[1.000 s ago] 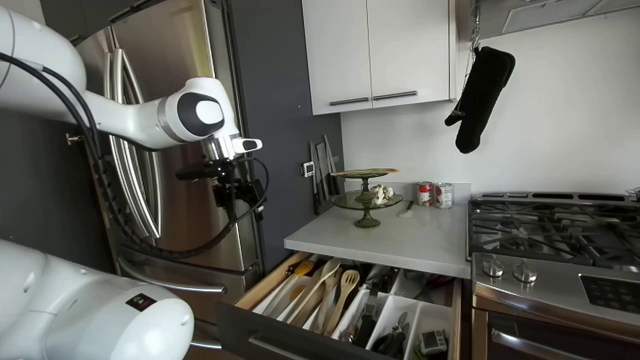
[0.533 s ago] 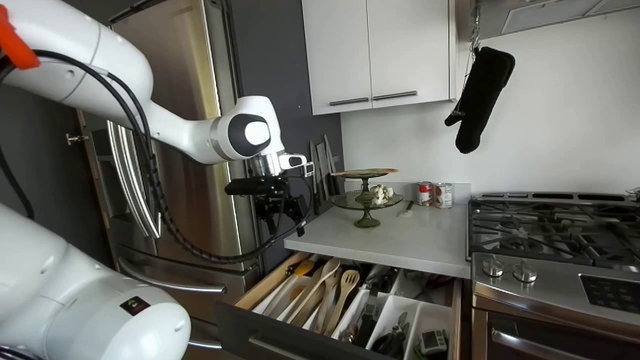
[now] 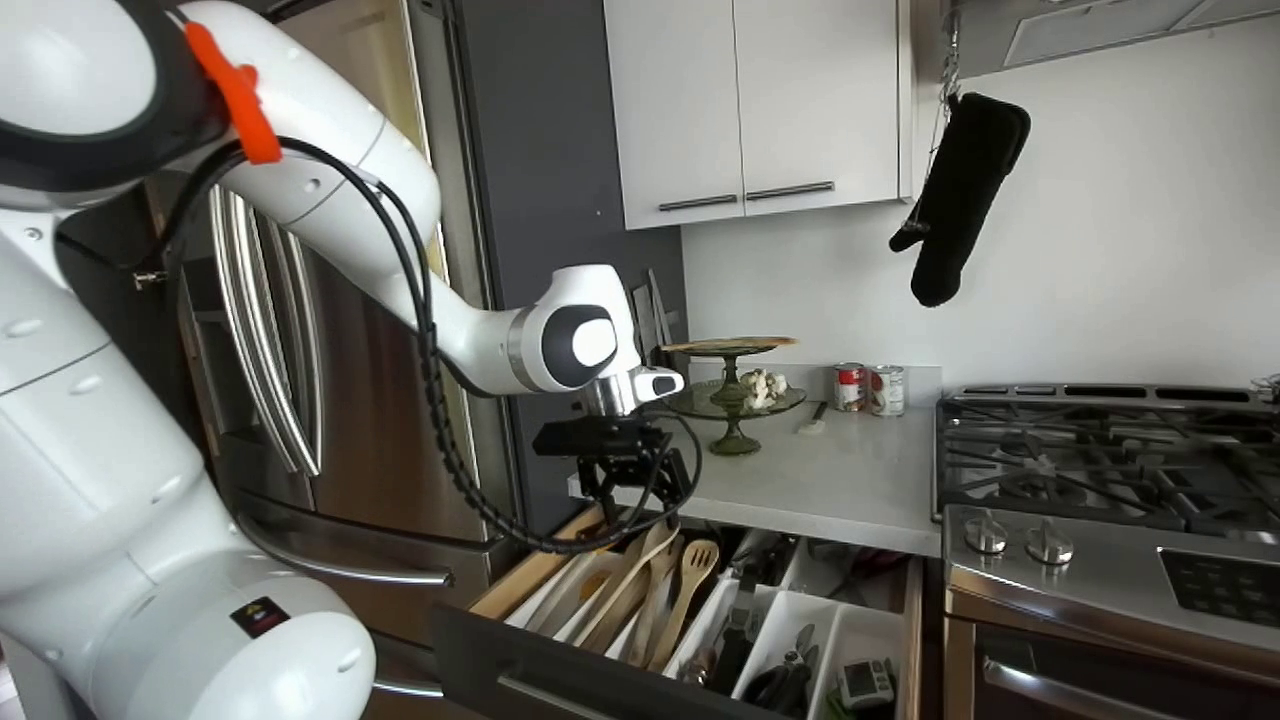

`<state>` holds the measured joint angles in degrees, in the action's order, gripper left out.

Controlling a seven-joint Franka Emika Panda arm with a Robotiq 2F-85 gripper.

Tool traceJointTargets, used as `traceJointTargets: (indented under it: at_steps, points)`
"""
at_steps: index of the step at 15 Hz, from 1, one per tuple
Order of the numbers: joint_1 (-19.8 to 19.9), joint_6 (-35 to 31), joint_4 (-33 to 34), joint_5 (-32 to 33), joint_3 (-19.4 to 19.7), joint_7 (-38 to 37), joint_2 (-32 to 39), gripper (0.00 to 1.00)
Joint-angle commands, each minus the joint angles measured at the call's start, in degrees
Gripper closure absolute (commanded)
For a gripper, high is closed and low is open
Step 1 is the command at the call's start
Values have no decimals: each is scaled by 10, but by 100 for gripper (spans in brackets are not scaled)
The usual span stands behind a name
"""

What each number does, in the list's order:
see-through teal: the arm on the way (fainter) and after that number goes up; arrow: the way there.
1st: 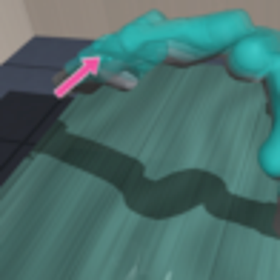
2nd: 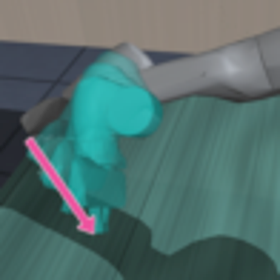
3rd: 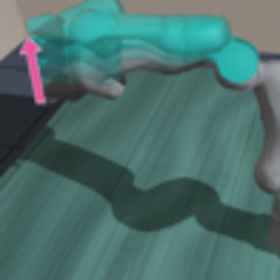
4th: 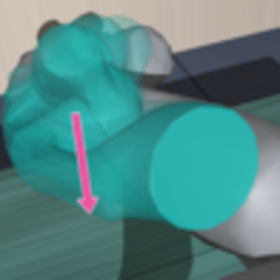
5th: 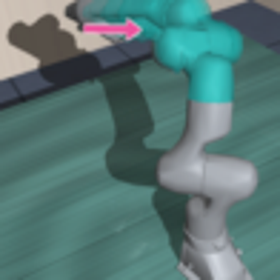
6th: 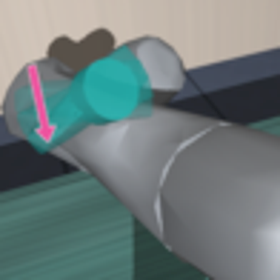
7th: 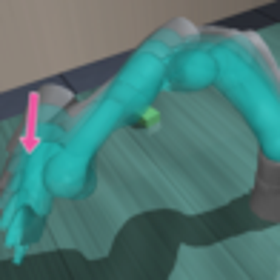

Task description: Remove the black knife from the open drawer and put it on the cake stand

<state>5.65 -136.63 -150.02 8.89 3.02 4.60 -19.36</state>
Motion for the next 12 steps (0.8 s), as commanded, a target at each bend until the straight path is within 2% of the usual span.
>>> traceJointTargets:
  at_steps: [1,7,8,12]
  points:
    - [0,-42,18,-1,26,48,82,0]
    - [8,-91,52,-22,54,119,195,0]
    - [5,-75,30,-7,44,91,152,0]
    - [10,-83,51,-9,49,102,191,0]
